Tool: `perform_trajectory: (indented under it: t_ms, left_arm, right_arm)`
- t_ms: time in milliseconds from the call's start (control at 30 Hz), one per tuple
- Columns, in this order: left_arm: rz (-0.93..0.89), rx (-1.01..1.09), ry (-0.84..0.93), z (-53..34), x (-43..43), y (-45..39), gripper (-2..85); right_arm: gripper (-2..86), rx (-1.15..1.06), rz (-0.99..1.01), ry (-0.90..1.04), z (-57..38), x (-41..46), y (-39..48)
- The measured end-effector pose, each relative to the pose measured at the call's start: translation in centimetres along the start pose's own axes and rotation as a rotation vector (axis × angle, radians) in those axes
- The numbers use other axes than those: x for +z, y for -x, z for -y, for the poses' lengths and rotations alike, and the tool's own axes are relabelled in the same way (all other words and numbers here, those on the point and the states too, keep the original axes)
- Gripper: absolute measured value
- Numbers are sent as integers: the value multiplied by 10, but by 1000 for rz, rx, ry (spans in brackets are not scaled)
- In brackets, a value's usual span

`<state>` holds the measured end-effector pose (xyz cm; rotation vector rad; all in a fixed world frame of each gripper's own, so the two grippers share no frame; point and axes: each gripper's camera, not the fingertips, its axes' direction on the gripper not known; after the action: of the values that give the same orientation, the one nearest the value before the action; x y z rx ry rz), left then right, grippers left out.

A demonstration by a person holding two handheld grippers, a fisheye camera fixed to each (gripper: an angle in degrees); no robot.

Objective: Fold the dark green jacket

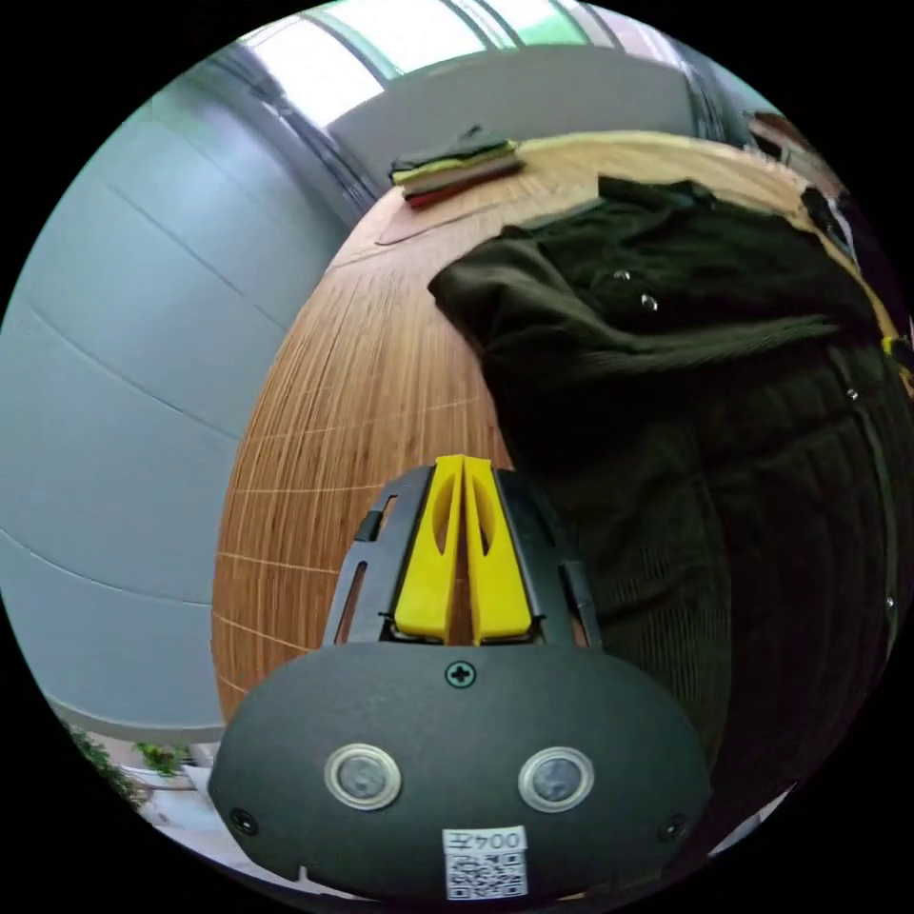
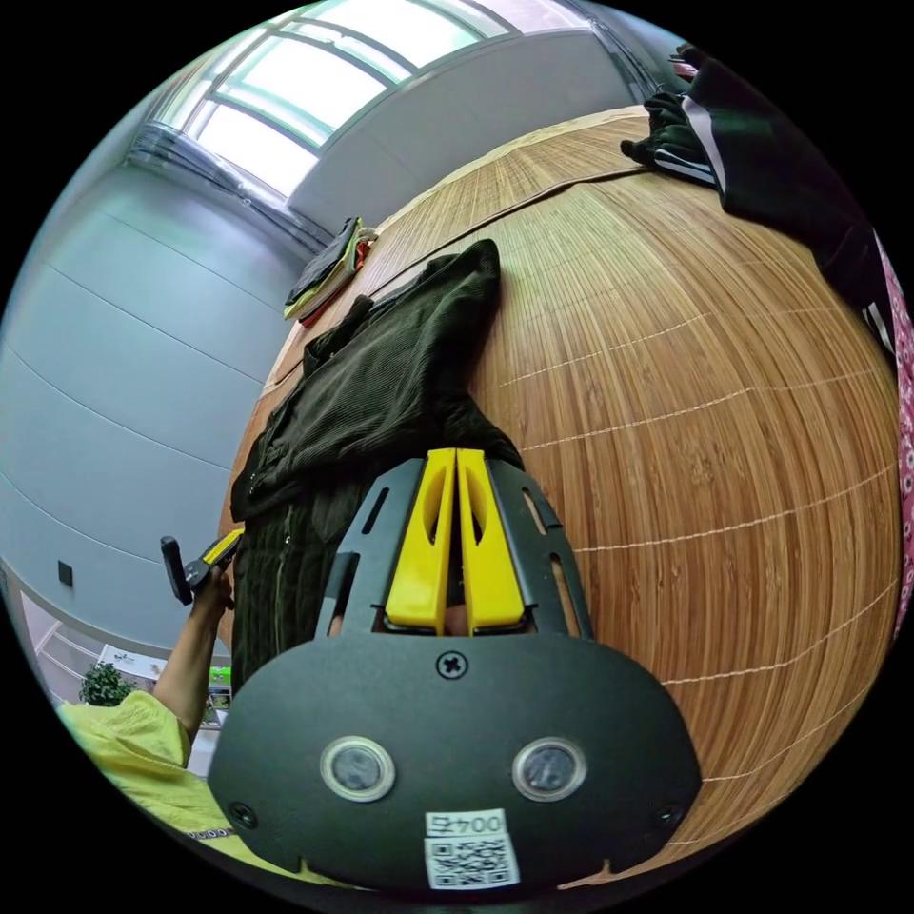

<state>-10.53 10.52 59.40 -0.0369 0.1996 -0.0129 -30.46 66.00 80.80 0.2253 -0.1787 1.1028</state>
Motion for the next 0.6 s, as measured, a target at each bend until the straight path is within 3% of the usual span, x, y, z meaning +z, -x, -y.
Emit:
perform_trajectory:
  t_ms: [100, 200, 267, 367, 433, 600]
  left_arm:
    - [9, -116, -173, -7, -35, 16, 3]
    - [-84, 2, -324, 19, -56, -5, 2]
    - [-110, 101, -242, 46, -40, -27, 2]
    - [-12, 208, 51, 72, 30, -54, 1]
    - [-20, 144, -13, 71, 32, -47, 1]
    - [-155, -269, -286, 2, -23, 2, 2]
  right_arm:
    - [-7, 2, 6, -1, 1, -3, -4]
    - [-7, -1, -3, -2, 2, -6, -6]
    - [-7, -1, -4, -2, 2, -8, -7]
    - [-7, 7, 18, -1, 4, -12, -13]
    - [-7, 10, 28, -2, 4, -15, -15]
    - [-7, 9, 26, -5, 6, -21, -13]
